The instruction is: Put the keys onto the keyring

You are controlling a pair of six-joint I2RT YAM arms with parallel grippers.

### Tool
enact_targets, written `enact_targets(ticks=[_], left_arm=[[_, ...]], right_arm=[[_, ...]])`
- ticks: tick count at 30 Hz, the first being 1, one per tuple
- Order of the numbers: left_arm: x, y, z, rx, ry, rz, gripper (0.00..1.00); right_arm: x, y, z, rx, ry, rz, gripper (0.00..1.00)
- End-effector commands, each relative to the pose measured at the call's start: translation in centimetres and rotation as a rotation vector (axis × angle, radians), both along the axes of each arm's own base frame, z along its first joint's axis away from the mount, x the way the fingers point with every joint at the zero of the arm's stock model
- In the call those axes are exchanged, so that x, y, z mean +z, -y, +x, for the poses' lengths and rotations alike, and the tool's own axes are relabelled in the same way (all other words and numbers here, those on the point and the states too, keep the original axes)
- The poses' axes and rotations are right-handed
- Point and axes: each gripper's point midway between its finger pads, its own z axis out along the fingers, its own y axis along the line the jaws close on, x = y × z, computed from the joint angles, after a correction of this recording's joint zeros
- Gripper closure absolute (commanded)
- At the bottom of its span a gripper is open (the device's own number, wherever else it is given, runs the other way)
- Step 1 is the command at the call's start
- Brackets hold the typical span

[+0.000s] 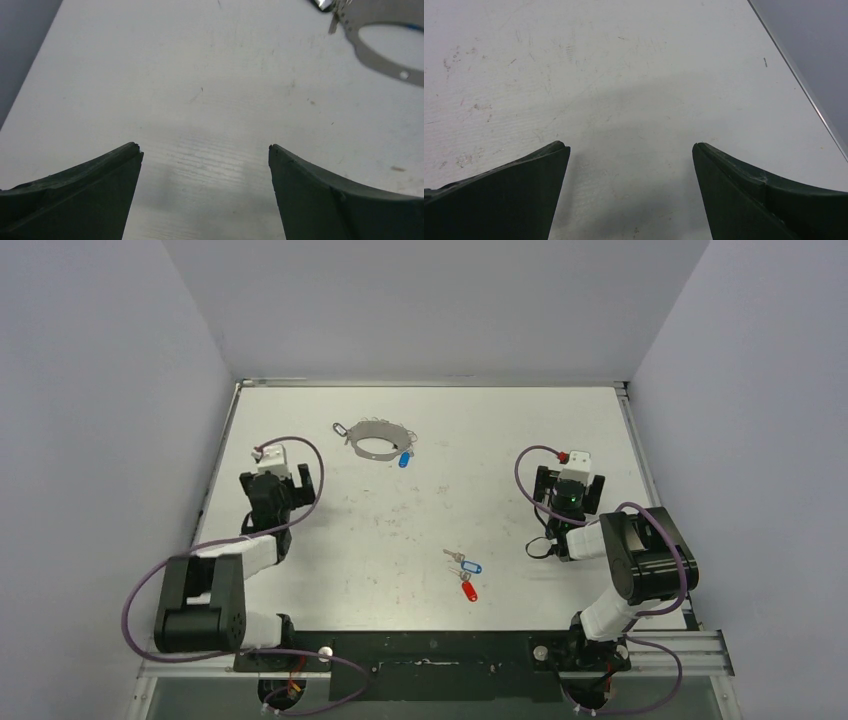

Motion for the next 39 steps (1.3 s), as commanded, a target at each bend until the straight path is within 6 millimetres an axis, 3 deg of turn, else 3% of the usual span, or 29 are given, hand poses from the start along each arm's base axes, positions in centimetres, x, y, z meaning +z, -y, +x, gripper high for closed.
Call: enact_targets(ticks=[1, 3, 6, 9, 12, 15, 18, 20, 24, 29, 33, 39], left_arm=[[7.7, -0.3, 0.4, 0.174, 0.068, -0.191, 0.03], [8.0, 0.5, -1.1, 0.267, 0.0, -0.377, 0.03], [7.9, 2.7, -0.9, 0.205, -0.04, -0.514, 0.03], [6.9, 5.4, -0.6, 0.104, -0.153, -0.6, 0.03], [6.2, 7.9, 1.0, 0.002, -0.238, -0.67, 0.04], [5.0, 10.1, 3.0, -0.09, -0.352, -0.697, 0.2], [2.5, 12.1, 5.1, -0.144, -0.492, -0.655, 0.32], [2.6, 13.5, 7.1, -0.177, -0.527, -0.589, 0.36], [2.1, 16.1, 10.2, -0.218, -0.567, -0.39, 0.4], [0.7, 18.8, 13.7, -0.246, -0.595, -0.196, 0.6], [-1.6, 20.0, 15.8, -0.251, -0.61, -0.158, 0.75], [-4.3, 20.1, 17.3, -0.221, -0.632, -0.117, 0.77]], right_arm=[[1.4, 0.1, 0.7, -0.01, 0.056, 0.002, 0.0], [2.0, 0.1, 0.6, -0.023, 0.061, -0.01, 0.0], [4.7, 0.5, 0.0, -0.108, -0.012, -0.023, 0.0], [7.6, 1.3, -1.0, -0.296, -0.078, 0.202, 0.0], [7.6, -1.3, -1.5, -0.194, -0.173, 0.332, 0.0], [7.0, -2.8, -3.4, -0.129, -0.206, 0.402, 0.0], [6.1, -2.5, -6.0, -0.138, -0.255, 0.412, 0.0], [5.4, -2.6, -7.6, -0.137, -0.306, 0.417, 0.0], [5.3, -4.3, -9.0, -0.062, -0.317, 0.495, 0.0], [5.3, -6.5, -9.8, 0.027, -0.318, 0.585, 0.0], [4.6, -7.3, -10.5, 0.054, -0.362, 0.614, 0.0], [4.7, -7.8, -11.1, 0.092, -0.404, 0.608, 0.0]])
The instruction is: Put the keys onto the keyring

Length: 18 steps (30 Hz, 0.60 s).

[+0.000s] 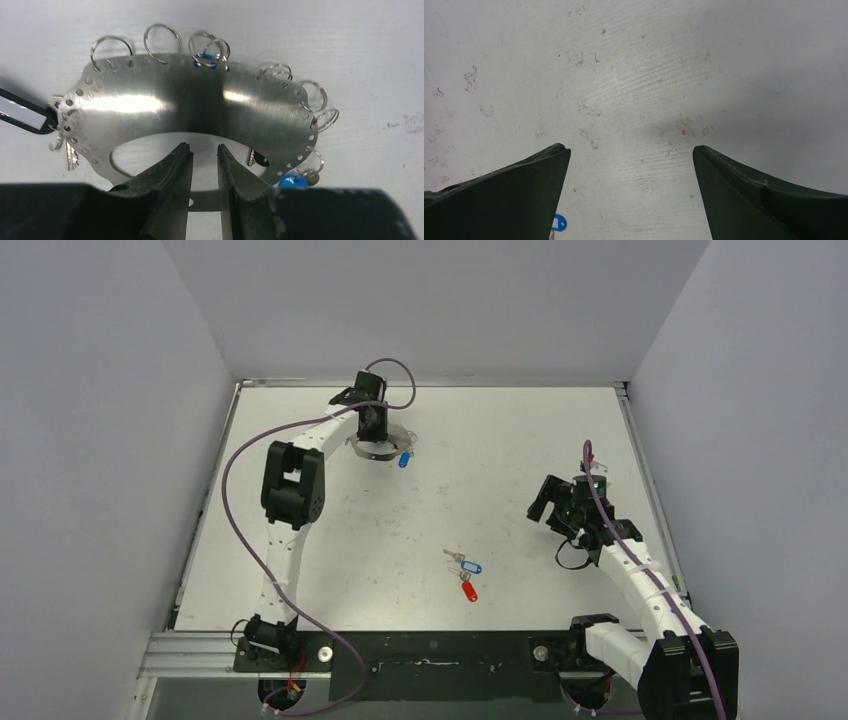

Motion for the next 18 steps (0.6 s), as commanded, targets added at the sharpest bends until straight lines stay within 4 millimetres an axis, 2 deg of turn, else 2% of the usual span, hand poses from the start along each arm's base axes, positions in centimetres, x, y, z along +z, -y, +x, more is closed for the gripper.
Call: enact_targets(ticks=[1, 5, 8, 13, 18], left_arm=[[-1.6, -1.8, 0.2, 0.023, -0.041, 0.089, 0.77], [-2.5, -2.2, -1.9, 0.023, -0.09, 0.134, 0.8], [-2.9, -2.3, -4.7, 0.026, -0.131, 0.147, 0.82], [-3.7, -2.5, -10.6, 0.03, -0.204, 0.175, 0.82], [-4.9, -2.7, -18.1, 0.003, -0.284, 0.259, 0.83]], right_arm=[[0.6, -0.8, -0.3, 0.047, -0.011, 0.023, 0.0], [1.2, -1.4, -0.4, 0.076, -0.013, 0.043, 0.0], [1.9, -2.3, -0.2, 0.114, -0.004, 0.081, 0.0], [3.1, -3.6, 0.1, 0.18, 0.03, 0.13, 0.0], [3.6, -4.7, 0.5, 0.25, 0.035, 0.15, 0.0]])
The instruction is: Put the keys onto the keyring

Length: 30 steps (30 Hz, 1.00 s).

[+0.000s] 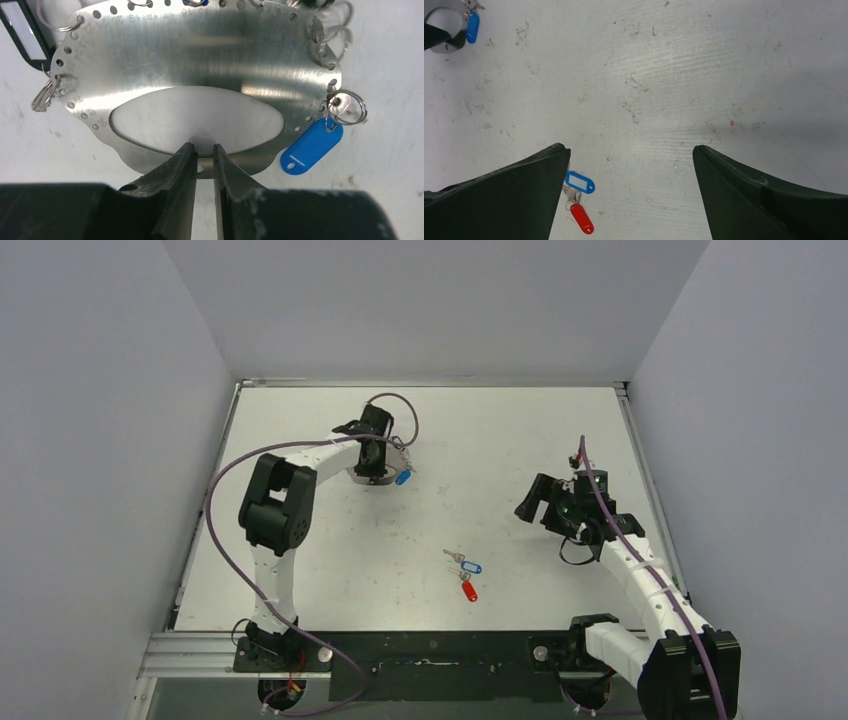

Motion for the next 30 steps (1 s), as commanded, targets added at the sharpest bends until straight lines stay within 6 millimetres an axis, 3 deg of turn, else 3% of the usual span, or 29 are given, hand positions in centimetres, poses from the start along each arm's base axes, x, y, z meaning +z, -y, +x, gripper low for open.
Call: enact_targets(ticks=[1, 6, 10, 14, 17, 20, 23, 30], left_arm=[[-4.2, -1.0, -10.8, -0.012, -0.247, 0.125, 0.83], [-3.6, 0.5, -17.8, -0.074, -0.273, 0.151, 0.84], [-0.8, 1.6, -20.7, -0.101, -0.217, 0.12, 0.84], [2.9, 2.2, -20.9, -0.104, -0.136, 0.012, 0.75], [5.8, 2.3, -20.3, -0.099, -0.062, -0.063, 0.6], [7.3, 2.3, -20.0, -0.074, -0.056, -0.199, 0.51], [7.6, 1.5, -19.9, -0.018, -0.062, -0.348, 0.48], [5.1, -2.3, -21.1, 0.218, -0.148, -0.633, 0.46]], right_arm=[[2.4, -1.7, 1.4, 0.096, 0.066, 0.043, 0.0], [2.1, -3.2, 1.9, 0.161, 0.058, 0.076, 0.0], [1.8, -5.1, 2.4, 0.224, 0.056, 0.069, 0.0], [0.8, -8.0, 2.8, 0.307, 0.036, 0.055, 0.0], [-0.3, -10.3, 3.5, 0.364, 0.01, 0.051, 0.0], [-1.3, -13.4, 4.3, 0.445, -0.018, 0.041, 0.02], [-2.0, -16.5, 5.0, 0.52, -0.03, 0.019, 0.08], [-3.0, -24.0, 5.2, 0.706, -0.042, -0.03, 0.25]])
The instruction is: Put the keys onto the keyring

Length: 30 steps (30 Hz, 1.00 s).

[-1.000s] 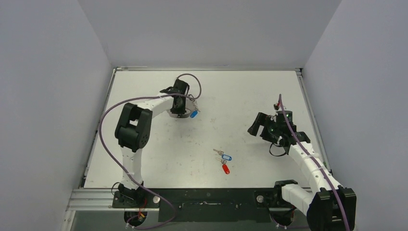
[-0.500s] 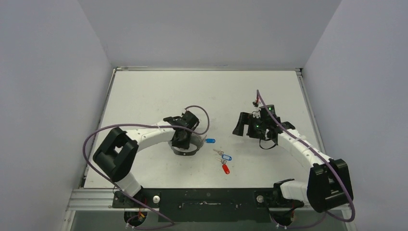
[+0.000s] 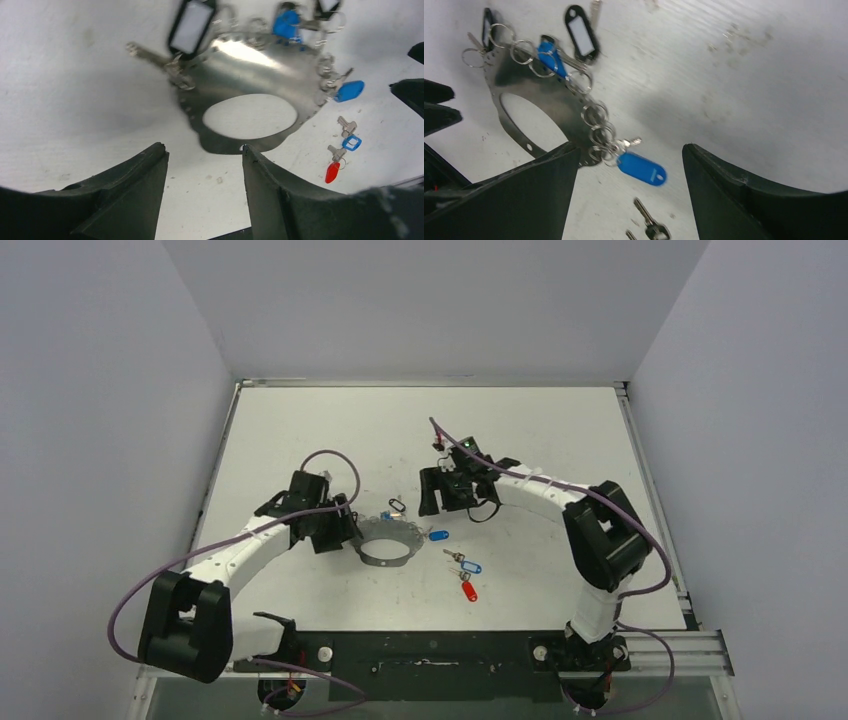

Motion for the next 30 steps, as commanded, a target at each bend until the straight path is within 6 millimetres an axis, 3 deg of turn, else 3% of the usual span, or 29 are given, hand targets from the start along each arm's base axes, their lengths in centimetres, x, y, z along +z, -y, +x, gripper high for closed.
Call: enact_targets(ticks=[1, 4, 10, 19, 25, 30], left_arm=[[-0.6, -0.3, -1.0, 0.121, -0.063, -0.263, 0.46], [-1.5, -0.9, -1.5, 0.179, -0.085, -0.339, 0.48], [-3.2, -1.1, -1.2, 0.22, -0.101, -0.363, 0.5], [-4.0, -0.7, 2.8, 0.206, -0.069, -0.338, 0.62], [-3.7, 0.0, 6.4, 0.145, -0.033, -0.243, 0.65], [-2.3, -0.1, 7.7, 0.088, 0.005, -0.076, 0.63]], right_arm=[[1.2, -5.0, 0.8, 0.118, 0.075, 0.009, 0.28], [-0.1, -6.3, -0.2, 0.157, 0.047, -0.005, 0.38], [-2.1, -6.4, -2.6, 0.156, -0.017, 0.014, 0.49], [-3.4, -6.5, -7.1, 0.156, -0.127, 0.086, 0.64], [-1.1, -9.9, -10.5, 0.174, -0.18, 0.254, 0.64], [3.0, -12.0, -10.4, 0.188, -0.128, 0.375, 0.56]])
